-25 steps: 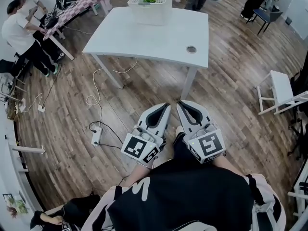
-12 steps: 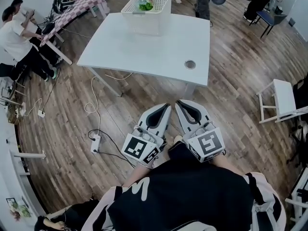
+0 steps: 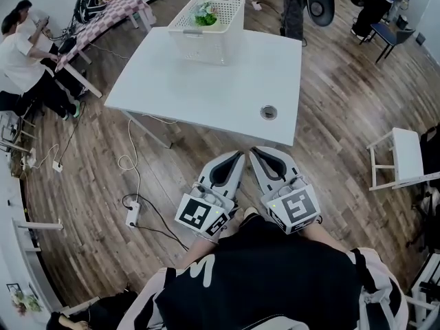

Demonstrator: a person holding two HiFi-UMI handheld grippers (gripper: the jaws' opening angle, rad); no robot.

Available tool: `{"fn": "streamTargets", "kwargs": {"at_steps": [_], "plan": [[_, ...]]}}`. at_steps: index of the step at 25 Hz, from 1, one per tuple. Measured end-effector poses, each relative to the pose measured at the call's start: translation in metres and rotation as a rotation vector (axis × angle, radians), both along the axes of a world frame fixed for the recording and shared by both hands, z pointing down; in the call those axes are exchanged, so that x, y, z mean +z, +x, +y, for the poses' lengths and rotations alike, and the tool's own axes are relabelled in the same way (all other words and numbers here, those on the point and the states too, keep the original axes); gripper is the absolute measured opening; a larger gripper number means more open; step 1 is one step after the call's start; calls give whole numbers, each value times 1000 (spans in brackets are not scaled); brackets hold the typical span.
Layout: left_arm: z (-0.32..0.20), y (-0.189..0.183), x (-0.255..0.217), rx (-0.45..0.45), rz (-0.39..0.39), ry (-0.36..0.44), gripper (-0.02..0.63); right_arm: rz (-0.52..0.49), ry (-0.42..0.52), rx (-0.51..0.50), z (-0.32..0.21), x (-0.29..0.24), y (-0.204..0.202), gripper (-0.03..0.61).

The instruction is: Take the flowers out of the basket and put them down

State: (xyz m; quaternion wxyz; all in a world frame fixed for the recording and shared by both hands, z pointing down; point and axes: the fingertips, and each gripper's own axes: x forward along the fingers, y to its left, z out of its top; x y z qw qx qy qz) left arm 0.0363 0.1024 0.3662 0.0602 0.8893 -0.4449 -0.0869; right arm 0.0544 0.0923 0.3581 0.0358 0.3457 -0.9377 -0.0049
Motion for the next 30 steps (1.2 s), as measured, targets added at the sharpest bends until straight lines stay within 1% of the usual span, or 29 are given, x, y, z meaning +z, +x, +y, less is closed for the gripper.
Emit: {"fn": "streamTargets", "kwargs": {"at_steps": [8,20,25,30], "plan": [[-22,3,9,-32,0,-24,5,-7,-51,-22,-24,14,4,18],[-36,10,7,-22,1,-19,5,-11,-49,-25,-37,12,4,18],[-38,12,8,-34,3,-22,5,-10,-51,-19,-42,15,9,18],[-43,6,9,-53,-2,-25,5,-5,-53,-35,-49,17,4,18]]}}
